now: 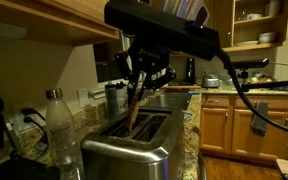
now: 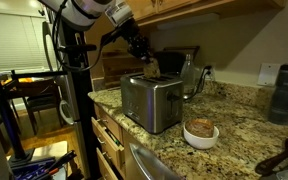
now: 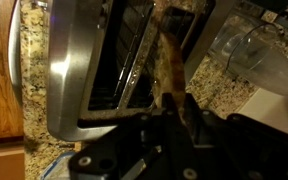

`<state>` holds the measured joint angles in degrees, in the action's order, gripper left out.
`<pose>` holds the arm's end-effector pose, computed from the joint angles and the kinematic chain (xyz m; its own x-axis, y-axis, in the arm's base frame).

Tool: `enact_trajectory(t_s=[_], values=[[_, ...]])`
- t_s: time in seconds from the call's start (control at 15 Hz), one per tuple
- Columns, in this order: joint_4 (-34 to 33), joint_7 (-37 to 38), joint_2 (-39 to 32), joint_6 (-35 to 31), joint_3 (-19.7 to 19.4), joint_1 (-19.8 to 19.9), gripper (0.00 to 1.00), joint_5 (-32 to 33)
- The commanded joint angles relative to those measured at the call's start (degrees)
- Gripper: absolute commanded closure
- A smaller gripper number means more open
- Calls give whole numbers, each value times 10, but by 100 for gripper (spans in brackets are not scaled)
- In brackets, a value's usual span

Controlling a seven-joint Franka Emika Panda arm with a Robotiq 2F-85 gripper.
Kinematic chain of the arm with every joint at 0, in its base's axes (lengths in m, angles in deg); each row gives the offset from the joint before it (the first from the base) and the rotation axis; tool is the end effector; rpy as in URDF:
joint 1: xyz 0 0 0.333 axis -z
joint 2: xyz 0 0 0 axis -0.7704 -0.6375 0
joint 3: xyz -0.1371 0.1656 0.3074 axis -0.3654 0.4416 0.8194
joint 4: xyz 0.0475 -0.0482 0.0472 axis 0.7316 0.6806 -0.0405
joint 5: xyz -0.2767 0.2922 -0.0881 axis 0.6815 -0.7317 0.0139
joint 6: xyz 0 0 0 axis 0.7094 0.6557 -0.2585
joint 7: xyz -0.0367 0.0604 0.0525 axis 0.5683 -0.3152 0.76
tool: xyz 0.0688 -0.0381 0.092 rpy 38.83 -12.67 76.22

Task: Put the slices of bread in the toaster

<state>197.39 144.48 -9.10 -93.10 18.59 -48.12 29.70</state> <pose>0.4183 0.1730 0.5256 0.3088 -0.8788 0.3637 -0.7845 -0.4516 -0.4251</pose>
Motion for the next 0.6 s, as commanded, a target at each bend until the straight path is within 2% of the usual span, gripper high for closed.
enact_trajectory(t_s=[0.0, 0.27, 0.33, 0.53], values=[[41, 25, 10, -58, -17, -2, 91, -9], [66, 29, 9, -93, -22, 4, 91, -20], [70, 30, 8, -101, -22, 5, 67, -21], [77, 34, 11, -103, -19, 7, 49, -22]])
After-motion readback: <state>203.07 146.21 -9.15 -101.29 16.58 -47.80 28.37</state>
